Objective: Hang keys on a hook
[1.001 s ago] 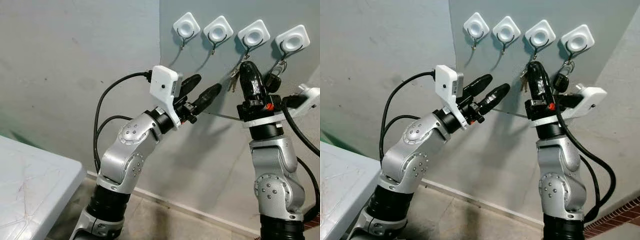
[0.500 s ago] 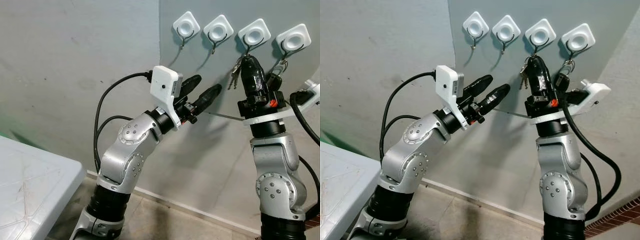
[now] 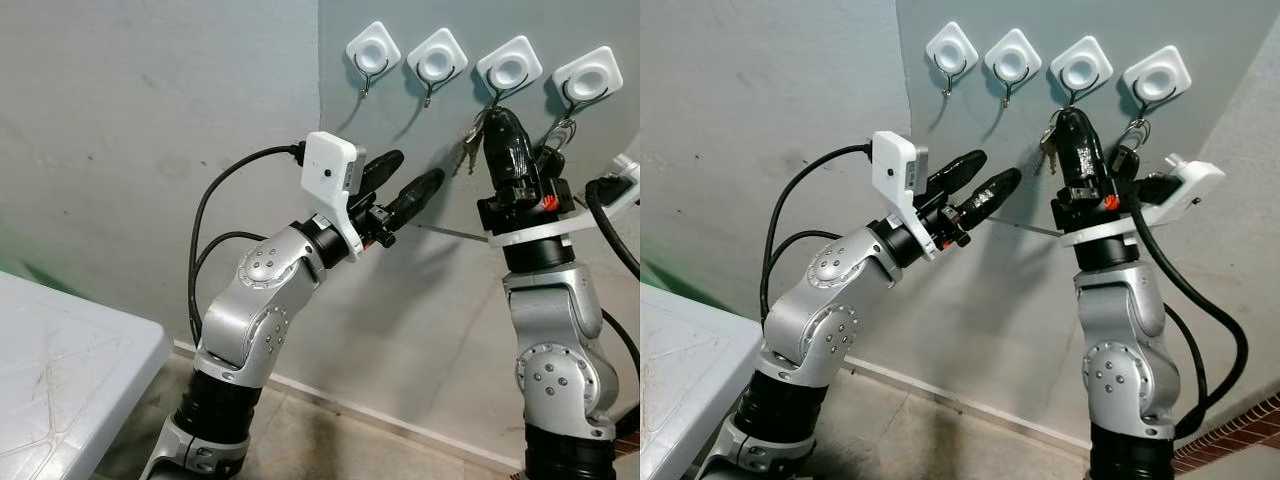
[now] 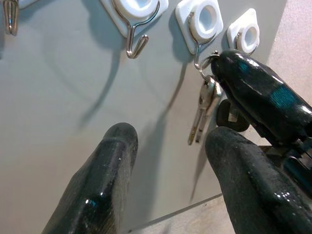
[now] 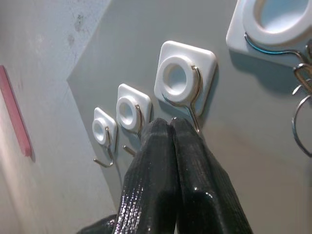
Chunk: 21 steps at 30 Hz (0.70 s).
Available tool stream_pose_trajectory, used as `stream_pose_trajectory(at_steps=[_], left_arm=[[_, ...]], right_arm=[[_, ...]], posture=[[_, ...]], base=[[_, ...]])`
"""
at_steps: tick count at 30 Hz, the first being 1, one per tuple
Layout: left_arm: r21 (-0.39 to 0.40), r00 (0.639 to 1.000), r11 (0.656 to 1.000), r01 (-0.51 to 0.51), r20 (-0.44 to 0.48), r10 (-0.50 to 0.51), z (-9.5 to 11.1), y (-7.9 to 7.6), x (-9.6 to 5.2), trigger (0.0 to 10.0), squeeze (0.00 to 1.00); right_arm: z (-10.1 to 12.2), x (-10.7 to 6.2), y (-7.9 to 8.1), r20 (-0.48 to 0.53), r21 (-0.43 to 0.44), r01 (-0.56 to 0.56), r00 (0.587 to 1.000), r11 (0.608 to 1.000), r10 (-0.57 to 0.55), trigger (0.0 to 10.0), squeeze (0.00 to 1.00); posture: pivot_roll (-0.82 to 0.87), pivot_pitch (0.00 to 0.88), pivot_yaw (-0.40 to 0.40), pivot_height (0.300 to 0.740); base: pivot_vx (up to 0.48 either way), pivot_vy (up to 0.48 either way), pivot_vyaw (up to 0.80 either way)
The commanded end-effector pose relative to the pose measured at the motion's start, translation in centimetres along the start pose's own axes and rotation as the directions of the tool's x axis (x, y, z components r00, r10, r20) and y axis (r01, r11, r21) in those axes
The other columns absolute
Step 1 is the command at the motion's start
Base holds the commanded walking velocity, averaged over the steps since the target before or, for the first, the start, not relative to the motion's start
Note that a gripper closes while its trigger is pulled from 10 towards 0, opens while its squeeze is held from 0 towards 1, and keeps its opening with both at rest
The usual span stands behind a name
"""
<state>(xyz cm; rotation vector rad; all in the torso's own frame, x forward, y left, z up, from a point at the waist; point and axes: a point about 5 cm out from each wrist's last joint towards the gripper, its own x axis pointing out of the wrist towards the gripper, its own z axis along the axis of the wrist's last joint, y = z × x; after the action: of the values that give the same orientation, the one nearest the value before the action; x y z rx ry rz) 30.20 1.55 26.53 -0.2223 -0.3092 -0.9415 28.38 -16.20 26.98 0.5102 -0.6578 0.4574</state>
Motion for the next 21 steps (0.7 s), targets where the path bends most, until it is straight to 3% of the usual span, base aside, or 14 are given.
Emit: stream_pose_trajectory(at_steps=[1, 8, 21], left_arm=[[0.019, 0.999, 0.999, 0.025, 0.026, -0.026, 0.9, -0.5, 0.1, 10.0, 0.00], [0.018, 0.999, 1.000, 0.025, 0.029, -0.026, 1.1, -0.4, 0.2, 10.0, 0.00], [0.011, 0.999, 1.000, 0.024, 0.030, -0.024, 1.1, -0.3, 0.3, 10.0, 0.00]], right_arm=[[0.5, -0.1, 0.5, 0.005, -0.011, -0.035, 0.999, 0.999, 0.035, 10.0, 0.00], [0.2, -0.3, 0.6, -0.013, -0.014, -0.039, 0.999, 0.999, 0.039, 10.0, 0.00], [1.7, 0.3, 1.6, 0.053, 0.016, -0.085, 0.995, 0.996, 0.084, 10.0, 0.00]], posture=[[0.05, 0.110, 0.047, 0.740], [0.04, 0.109, 0.048, 0.740], [0.04, 0.105, 0.049, 0.740]], base=[[0.000, 0.000, 0.00], [0.000, 0.000, 0.00], [0.000, 0.000, 0.00]])
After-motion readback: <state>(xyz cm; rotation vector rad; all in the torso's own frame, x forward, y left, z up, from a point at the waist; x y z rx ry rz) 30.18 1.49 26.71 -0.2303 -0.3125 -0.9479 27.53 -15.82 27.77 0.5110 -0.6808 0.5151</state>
